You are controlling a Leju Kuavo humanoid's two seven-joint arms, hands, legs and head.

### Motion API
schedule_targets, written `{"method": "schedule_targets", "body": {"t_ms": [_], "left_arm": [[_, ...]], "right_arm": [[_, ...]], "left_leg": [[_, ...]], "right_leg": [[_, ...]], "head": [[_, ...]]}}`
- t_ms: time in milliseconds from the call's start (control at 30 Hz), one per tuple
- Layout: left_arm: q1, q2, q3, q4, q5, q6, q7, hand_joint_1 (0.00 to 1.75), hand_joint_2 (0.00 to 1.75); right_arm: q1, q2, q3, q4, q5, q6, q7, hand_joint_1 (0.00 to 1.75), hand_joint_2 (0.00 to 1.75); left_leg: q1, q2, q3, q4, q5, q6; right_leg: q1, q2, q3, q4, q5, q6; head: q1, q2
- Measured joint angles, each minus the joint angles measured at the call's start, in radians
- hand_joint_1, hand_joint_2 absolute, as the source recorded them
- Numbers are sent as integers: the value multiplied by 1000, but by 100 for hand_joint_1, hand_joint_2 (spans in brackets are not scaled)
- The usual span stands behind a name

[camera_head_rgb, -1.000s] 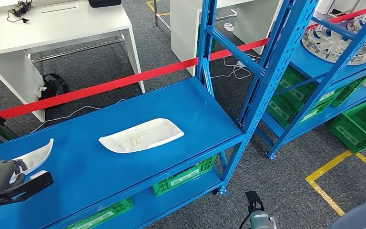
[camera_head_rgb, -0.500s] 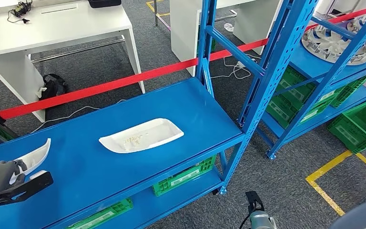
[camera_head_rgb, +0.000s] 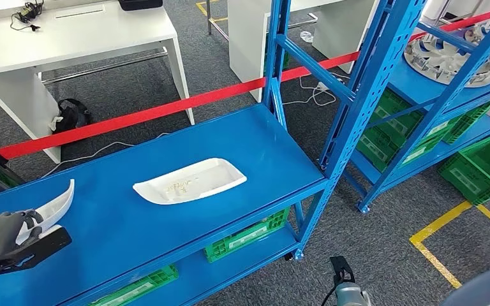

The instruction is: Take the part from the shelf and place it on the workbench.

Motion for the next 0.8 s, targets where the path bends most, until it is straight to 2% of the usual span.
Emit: {"method": "schedule_targets", "body": {"t_ms": [200,433,533,633,800], "left_arm": [[15,-32,141,-62,247,-97,-108,175,175],[16,-65,255,-146,406,-198,-133,175,175],[14,-83,301,-184,554,-276,-115,175,175],[13,-97,343,-239,732,-393,-78,175,175],[35,-96,367,-346,964,-570,-59,175,175]], "right_arm": [[0,0,-8,0,3,-3,-1,0,0],[-1,0,-16,0,4,-7,0,0,0],[-2,0,-24,0,4,-13,3,0,0],[-3,0,-30,0,4,-17,5,0,0],[-3,1,-33,0,6,-18,13,0,0]], "left_leg": [[0,0,0,0,0,0],[0,1,-1,0,0,0],[0,0,-1,0,0,0],[0,0,-1,0,0,0],[0,0,-1,0,0,0]], "right_leg": [[0,0,0,0,0,0],[0,1,-1,0,0,0],[0,0,-1,0,0,0],[0,0,-1,0,0,0],[0,0,-1,0,0,0]], "head": [[0,0],[0,0],[0,0],[0,0],[0,0]]}}
